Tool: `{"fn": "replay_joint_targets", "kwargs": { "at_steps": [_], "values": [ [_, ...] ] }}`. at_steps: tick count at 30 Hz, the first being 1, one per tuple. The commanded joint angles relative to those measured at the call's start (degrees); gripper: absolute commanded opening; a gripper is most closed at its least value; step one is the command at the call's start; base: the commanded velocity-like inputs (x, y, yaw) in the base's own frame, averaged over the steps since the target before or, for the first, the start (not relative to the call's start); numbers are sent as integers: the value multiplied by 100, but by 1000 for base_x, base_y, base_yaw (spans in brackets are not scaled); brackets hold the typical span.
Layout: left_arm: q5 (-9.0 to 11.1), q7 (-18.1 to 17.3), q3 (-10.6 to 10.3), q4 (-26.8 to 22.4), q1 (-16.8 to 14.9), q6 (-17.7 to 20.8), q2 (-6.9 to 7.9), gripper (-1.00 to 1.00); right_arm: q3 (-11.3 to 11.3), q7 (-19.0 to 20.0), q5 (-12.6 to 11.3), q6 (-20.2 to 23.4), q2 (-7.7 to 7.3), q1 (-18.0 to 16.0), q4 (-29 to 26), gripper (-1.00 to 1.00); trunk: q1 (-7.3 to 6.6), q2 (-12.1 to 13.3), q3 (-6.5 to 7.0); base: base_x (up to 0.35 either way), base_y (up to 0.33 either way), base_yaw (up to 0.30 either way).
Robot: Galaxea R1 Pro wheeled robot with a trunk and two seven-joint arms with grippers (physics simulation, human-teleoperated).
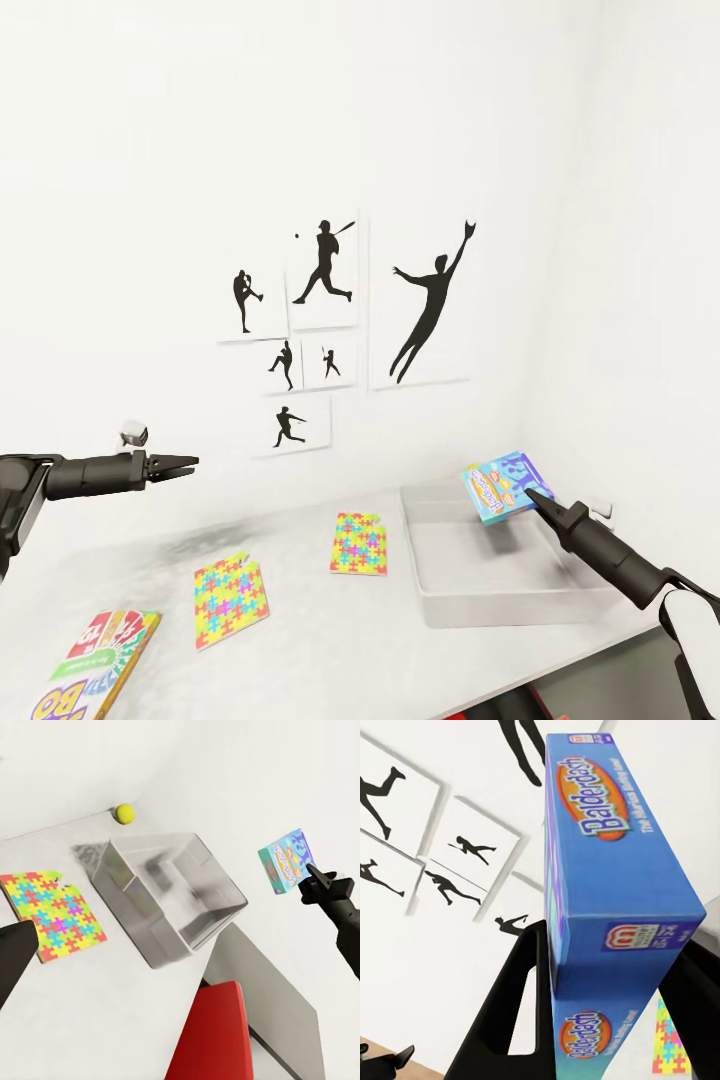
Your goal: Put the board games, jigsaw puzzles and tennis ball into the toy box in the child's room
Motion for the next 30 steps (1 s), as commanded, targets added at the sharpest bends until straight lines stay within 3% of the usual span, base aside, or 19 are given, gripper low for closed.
{"fn": "replay_joint_targets", "kwargs": {
  "at_steps": [1, 16, 19, 22, 25, 28, 29, 30],
  "values": [
    [-31, -35, 6, -1, -2, 60, -1, 100, -10, 15, -7, 38, 1, -3, 2, -100, 2, -4, -3, 0, 0, 0],
    [-19, -35, 3, -1, -2, 63, -5, 100, -34, -10, -30, 111, -28, -3, -2, -100, 2, -4, -57, 0, 0, 0],
    [2, -35, -2, -1, -2, 63, -19, 100, -37, -199, -62, 341, -82, -36, 115, -100, 2, -4, -85, 0, 0, 0],
    [4, -35, -7, -1, -2, 63, -31, 100, -43, -720, -69, 837, -123, -452, 210, -100, 2, -4, -113, 0, 0, 0],
    [5, -35, -8, -1, -2, 67, -35, 100, -41, -1585, -86, 1227, -148, -1289, 497, -100, 2, -4, -141, 0, 0, 0],
    [5, -35, -10, -1, -2, 68, -41, 100, -38, -1857, -91, 1306, -168, -1765, 789, -100, 2, -4, -170, 0, 0, 0],
    [5, -35, -8, -1, -2, 68, -44, 100, -36, -1962, -90, 1333, -268, -2062, 1151, -100, 2, -4, -179, 0, 0, 0],
    [5, -35, -6, -1, -2, 66, -43, 100, -36, -1975, -90, 1336, -324, -2106, 1271, -100, 2, -4, -189, 0, 0, 0]
  ]
}}
